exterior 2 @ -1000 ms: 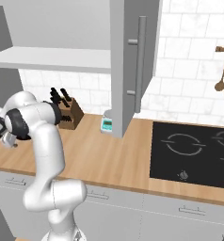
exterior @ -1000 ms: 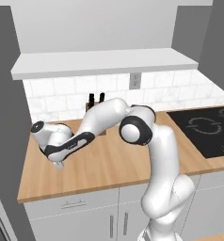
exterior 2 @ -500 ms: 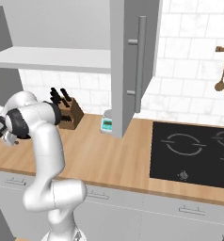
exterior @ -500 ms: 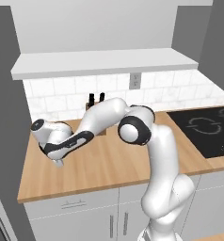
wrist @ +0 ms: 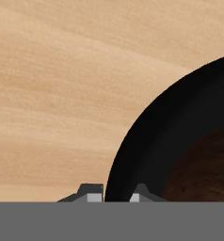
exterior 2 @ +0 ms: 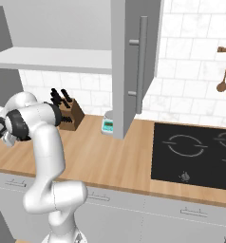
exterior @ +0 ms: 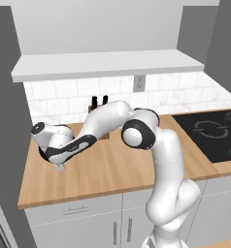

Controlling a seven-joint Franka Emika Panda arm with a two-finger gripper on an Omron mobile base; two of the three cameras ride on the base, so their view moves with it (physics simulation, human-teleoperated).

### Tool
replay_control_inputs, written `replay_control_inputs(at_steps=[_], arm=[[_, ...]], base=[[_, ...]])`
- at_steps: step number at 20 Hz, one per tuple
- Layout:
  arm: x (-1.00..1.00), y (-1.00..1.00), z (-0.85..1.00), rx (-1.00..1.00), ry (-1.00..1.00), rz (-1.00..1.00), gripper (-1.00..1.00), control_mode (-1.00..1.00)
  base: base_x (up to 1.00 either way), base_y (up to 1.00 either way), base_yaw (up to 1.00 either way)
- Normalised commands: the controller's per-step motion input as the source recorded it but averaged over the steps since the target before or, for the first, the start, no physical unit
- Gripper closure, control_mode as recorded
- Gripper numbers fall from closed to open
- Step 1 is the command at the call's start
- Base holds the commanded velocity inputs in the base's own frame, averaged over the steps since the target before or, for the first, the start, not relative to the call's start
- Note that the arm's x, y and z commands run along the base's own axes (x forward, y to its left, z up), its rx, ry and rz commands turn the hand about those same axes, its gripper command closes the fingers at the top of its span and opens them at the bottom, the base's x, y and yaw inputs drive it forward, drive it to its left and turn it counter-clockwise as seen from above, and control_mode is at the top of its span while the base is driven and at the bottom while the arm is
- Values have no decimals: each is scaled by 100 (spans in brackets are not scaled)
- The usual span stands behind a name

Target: Pick up the bowls on the counter and stack them on top of one another in the open cabinet. Place the smaller bowl on top of the larger bowl.

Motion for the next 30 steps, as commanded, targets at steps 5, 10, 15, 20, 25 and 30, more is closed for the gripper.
replay_control_inputs(at_steps=[5, 10, 15, 20, 25, 30], arm=[[-55, -32, 11, 0, -15, -2, 100, -100], [-87, -65, 82, 9, -36, -9, 100, -100], [-85, -73, 100, 15, -42, -11, 100, -100], [-71, -80, 100, 19, -35, -12, 100, -100], [-59, -81, 100, 23, -31, -9, 100, -100], [-23, -52, 100, 15, -33, -6, 100, -100]], base=[[0, 0, 0], [0, 0, 0], [0, 0, 0], [0, 0, 0], [0, 0, 0], [0, 0, 0]])
